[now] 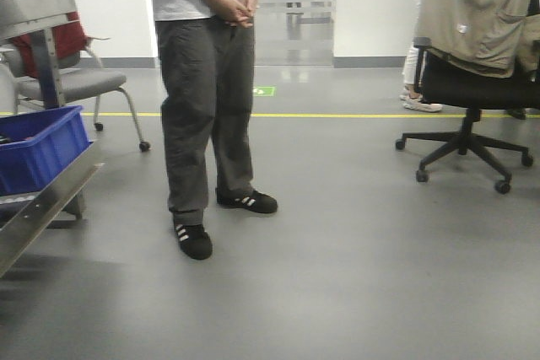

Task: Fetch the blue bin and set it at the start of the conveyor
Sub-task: 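Hold the teal bin with both grippers while driving away from the shelf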

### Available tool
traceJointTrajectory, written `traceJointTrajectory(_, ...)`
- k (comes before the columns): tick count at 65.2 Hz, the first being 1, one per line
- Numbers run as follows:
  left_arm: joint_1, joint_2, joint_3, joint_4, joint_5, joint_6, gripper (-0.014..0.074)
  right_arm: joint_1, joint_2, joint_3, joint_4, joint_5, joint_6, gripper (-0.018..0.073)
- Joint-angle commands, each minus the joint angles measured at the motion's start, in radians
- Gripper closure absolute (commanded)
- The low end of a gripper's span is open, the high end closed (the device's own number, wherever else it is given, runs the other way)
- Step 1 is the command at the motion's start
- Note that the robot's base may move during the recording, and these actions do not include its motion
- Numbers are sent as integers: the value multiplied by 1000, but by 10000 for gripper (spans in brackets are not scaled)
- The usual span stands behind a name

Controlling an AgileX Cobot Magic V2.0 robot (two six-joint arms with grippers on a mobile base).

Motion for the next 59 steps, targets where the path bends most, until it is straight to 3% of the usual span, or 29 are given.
traceJointTrajectory(1,-2,-8,-7,-22,-64,2,707,0,-15,-2,14,-66,-24,712)
traceJointTrajectory(59,-2,-8,-7,-22,-64,2,707,0,-15,-2,14,-68,-24,712)
